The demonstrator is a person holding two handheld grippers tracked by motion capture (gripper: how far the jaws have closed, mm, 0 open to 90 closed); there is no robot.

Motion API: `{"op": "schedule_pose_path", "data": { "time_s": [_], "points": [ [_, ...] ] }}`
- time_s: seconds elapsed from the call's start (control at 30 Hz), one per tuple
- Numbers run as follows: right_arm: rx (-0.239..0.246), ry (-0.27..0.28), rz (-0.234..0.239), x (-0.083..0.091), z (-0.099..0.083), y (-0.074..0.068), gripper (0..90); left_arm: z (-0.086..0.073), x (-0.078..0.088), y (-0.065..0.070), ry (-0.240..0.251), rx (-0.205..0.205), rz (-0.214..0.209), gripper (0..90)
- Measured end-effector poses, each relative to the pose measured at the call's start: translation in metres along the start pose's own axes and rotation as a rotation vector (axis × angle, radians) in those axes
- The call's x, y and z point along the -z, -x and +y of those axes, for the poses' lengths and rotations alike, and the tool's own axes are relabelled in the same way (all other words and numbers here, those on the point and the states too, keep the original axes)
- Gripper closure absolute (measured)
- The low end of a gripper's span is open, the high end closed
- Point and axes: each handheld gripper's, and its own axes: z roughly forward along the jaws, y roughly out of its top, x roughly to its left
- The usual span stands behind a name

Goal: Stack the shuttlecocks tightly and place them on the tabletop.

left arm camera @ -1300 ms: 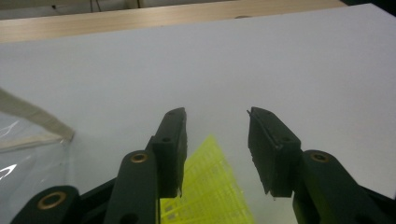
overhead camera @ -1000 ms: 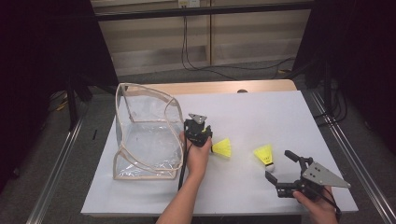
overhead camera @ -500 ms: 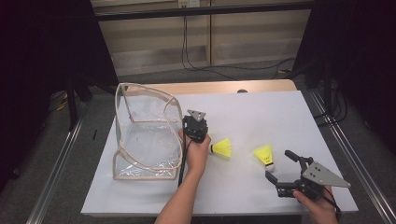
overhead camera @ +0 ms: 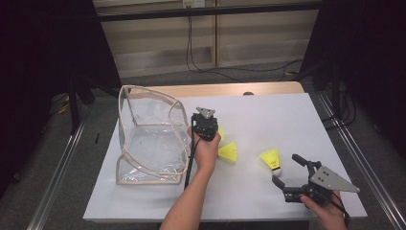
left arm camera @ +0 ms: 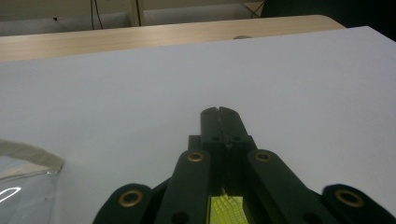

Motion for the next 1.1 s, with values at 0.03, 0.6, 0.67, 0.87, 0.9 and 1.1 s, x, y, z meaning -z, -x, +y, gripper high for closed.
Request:
{"op": "schedule_pose_path", "data": {
  "time_s": [0.03, 0.6, 0.67, 0.87, 0.9, 1.1],
  "points": [
    [0.000, 0.000, 0.001, 0.000, 0.000, 0.000, 2.5, 0.000, -0.001, 0.001, 0.002, 0.001, -0.002, 90.0],
    [0.002, -0.003, 0.005, 0.000, 0.000, 0.000, 2.5, -0.005, -0.009, 0.011, -0.011, 0.019, -0.041, 86.2],
    [0.003, -0.003, 0.006, 0.000, 0.000, 0.000, 2.5, -0.005, -0.009, 0.012, -0.015, 0.017, -0.048, 85.0],
    [0.002, -0.003, 0.006, 0.000, 0.000, -0.001, 2.5, -0.007, -0.011, 0.014, -0.021, 0.022, -0.054, 82.0],
    [0.000, -0.003, 0.007, 0.000, 0.000, -0.001, 2.5, -0.007, -0.011, 0.015, -0.020, 0.024, -0.059, 80.5],
    [0.002, -0.002, 0.005, 0.000, 0.000, 0.000, 2.5, -0.005, -0.007, 0.011, -0.012, 0.028, -0.061, 72.0]
  ]
}}
